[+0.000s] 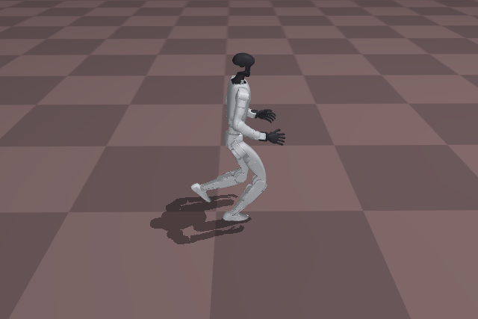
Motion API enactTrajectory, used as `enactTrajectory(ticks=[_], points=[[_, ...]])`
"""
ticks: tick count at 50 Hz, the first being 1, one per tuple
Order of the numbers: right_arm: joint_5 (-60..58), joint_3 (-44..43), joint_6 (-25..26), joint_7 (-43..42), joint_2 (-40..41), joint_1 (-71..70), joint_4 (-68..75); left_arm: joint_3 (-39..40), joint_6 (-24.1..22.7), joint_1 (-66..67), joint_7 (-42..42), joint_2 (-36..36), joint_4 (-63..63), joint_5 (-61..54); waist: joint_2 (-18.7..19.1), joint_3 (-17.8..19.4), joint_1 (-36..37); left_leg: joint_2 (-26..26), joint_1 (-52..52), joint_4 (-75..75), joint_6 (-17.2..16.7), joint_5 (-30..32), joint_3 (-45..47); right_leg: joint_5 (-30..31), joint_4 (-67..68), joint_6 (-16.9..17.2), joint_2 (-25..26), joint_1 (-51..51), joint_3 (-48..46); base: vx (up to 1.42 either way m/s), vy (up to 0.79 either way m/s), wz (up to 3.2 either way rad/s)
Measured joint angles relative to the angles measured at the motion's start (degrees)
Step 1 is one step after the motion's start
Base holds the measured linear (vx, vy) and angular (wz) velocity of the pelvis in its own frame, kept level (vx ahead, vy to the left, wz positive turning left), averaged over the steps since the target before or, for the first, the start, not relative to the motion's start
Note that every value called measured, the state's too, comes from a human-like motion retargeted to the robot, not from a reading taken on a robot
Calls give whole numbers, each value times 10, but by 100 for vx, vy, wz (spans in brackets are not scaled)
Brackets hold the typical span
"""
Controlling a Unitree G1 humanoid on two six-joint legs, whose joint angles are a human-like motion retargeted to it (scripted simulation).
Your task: Run
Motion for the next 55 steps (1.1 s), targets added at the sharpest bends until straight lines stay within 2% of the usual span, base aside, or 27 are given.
enactTrajectory(ticks=[4,7,9,15,18,20,22,24,28,31,33,35,40,42,44,48,50,55], points=[[-24,-15,4,-14,-17,-19,-17,6,3,-17,16,-2,-27,-8,-4,30,0,24,2,75,35,-70,4,-135,66,-49,0,11,-4,7,-3,49],[-32,-17,11,-19,-23,-37,-18,1,6,-26,19,-9,-30,-9,-12,43,-1,20,-20,70,55,-89,15,-157,59,-47,-8,38,0,9,2,59],[-25,-14,11,-19,-22,-38,-24,-9,5,-16,12,-10,-36,-5,-17,36,1,2,-42,32,56,-85,24,-130,27,-29,-14,64,9,11,5,53],[-9,-7,10,-16,-9,-10,-29,-43,-7,29,-9,-4,-46,42,-41,-2,13,-81,-84,-185,20,-35,55,37,-68,57,-51,135,33,11,8,51],[-21,-10,3,-8,-7,0,-23,-49,-15,43,-11,5,-48,64,-67,-20,10,-143,-103,-298,6,5,69,75,-48,83,-103,150,30,6,6,80],[-32,-13,-4,-5,-8,1,-30,-49,-19,51,-7,12,-52,74,-88,-29,4,-187,-114,-357,3,35,76,84,-11,89,-143,158,26,3,5,84],[-43,-13,-11,-3,-5,-2,-39,-48,-19,57,1,21,-56,81,-104,-32,2,-217,-128,-362,12,35,77,79,39,84,-172,168,22,-1,3,59],[-56,-11,-16,-6,-2,-2,-47,-48,-19,64,12,29,-59,91,-116,-30,3,-234,-149,-310,36,-7,80,50,102,72,-196,179,17,-3,2,35],[-97,-8,-13,-20,9,-17,-57,-36,-15,51,51,51,-55,120,-134,-10,7,-245,-176,-183,101,-134,87,-16,229,40,-236,178,5,-1,0,11],[-119,-1,-9,-33,15,-39,-48,-28,-7,19,81,52,-31,139,-135,6,8,-236,-172,-148,117,-178,86,-40,279,14,-244,142,4,0,0,0],[-117,5,-12,-39,12,-46,-44,-22,-4,8,90,41,-19,139,-127,4,3,-229,-155,-165,112,-180,76,-48,273,0,-239,110,0,0,0,0],[-107,9,-19,-40,4,-45,-45,-16,-5,7,90,28,-18,136,-115,-5,-5,-216,-126,-202,88,-143,68,-47,235,-4,-226,82,-9,3,0,-2],[-82,20,-31,-29,-13,-27,-38,-6,-14,26,69,5,-28,146,-84,-48,-24,-168,-70,-319,0,29,51,12,47,25,-161,35,-25,7,-1,7],[-79,21,-35,-30,-16,-18,-30,-8,-22,31,63,5,-36,152,-69,-62,-21,-142,-66,-319,-24,74,46,37,-20,37,-126,21,-26,0,0,0],[-78,19,-39,-35,-17,-6,-24,-14,-31,31,59,11,-46,157,-52,-70,-13,-112,-63,-286,-36,90,39,55,-70,43,-84,12,-24,0,0,0],[-75,11,-45,-53,-18,11,-22,-24,-42,24,57,24,-72,158,-24,-68,2,-58,-48,-176,-31,75,28,75,-114,41,-10,3,-10,0,0,0],[-74,7,-47,-61,-19,19,-23,-27,-44,20,58,27,-87,155,-18,-63,4,-39,-39,-115,-20,47,26,62,-99,32,14,-4,0,-6,-5,16],[-82,-4,-51,-74,-25,23,-28,-26,-39,2,65,30,-107,139,-16,-45,2,-2,-19,7,11,-55,26,-60,-6,-24,38,-10,8,-5,-6,29]])
